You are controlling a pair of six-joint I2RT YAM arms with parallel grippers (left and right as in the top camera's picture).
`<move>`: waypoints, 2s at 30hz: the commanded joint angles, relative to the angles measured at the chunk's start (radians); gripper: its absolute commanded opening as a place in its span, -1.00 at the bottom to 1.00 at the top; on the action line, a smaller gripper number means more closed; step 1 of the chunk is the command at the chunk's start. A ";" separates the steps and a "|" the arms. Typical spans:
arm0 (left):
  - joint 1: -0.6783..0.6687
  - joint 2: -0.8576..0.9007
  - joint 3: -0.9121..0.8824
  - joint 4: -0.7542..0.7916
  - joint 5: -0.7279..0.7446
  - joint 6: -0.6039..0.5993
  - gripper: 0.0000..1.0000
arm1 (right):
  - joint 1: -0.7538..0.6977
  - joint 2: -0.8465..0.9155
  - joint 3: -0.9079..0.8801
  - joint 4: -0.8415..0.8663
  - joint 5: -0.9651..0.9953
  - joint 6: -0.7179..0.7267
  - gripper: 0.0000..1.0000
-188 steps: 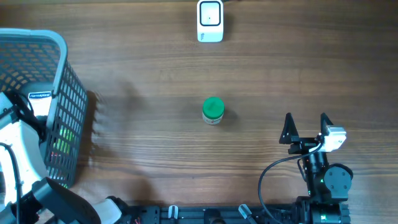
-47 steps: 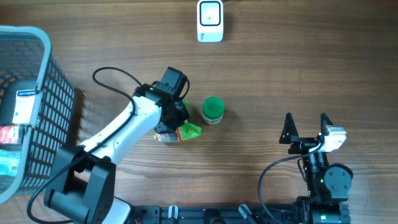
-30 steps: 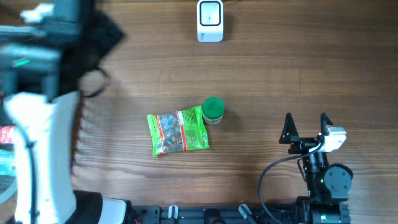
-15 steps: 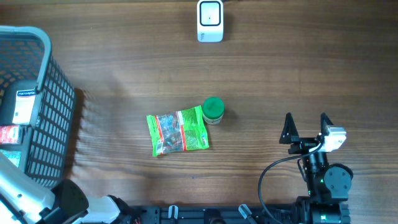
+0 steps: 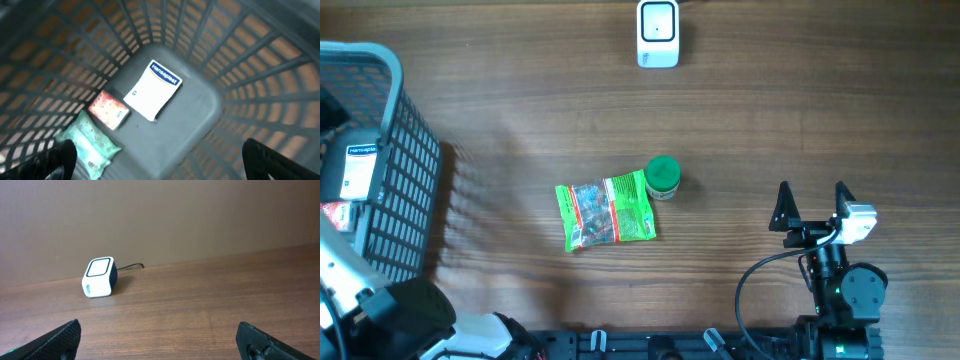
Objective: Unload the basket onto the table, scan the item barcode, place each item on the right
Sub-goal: 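Reach the left gripper into the basket and grasp the Hansaplast box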
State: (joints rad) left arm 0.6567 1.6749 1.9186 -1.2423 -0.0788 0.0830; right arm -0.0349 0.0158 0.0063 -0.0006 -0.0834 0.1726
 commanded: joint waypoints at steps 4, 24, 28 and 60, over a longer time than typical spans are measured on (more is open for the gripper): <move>0.022 0.020 -0.237 0.191 0.014 0.150 1.00 | 0.006 -0.006 -0.001 0.002 0.013 0.012 1.00; 0.114 0.336 -0.367 0.502 0.027 0.438 1.00 | 0.006 -0.006 -0.001 0.002 0.013 0.013 1.00; 0.121 0.374 -0.367 0.533 0.098 0.438 1.00 | 0.006 -0.006 -0.001 0.002 0.013 0.012 0.99; 0.121 0.444 -0.370 0.465 0.224 0.399 -0.12 | 0.006 -0.006 -0.001 0.002 0.013 0.012 0.99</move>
State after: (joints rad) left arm 0.7738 2.1025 1.5558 -0.7692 0.1169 0.4881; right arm -0.0349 0.0158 0.0063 -0.0006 -0.0834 0.1726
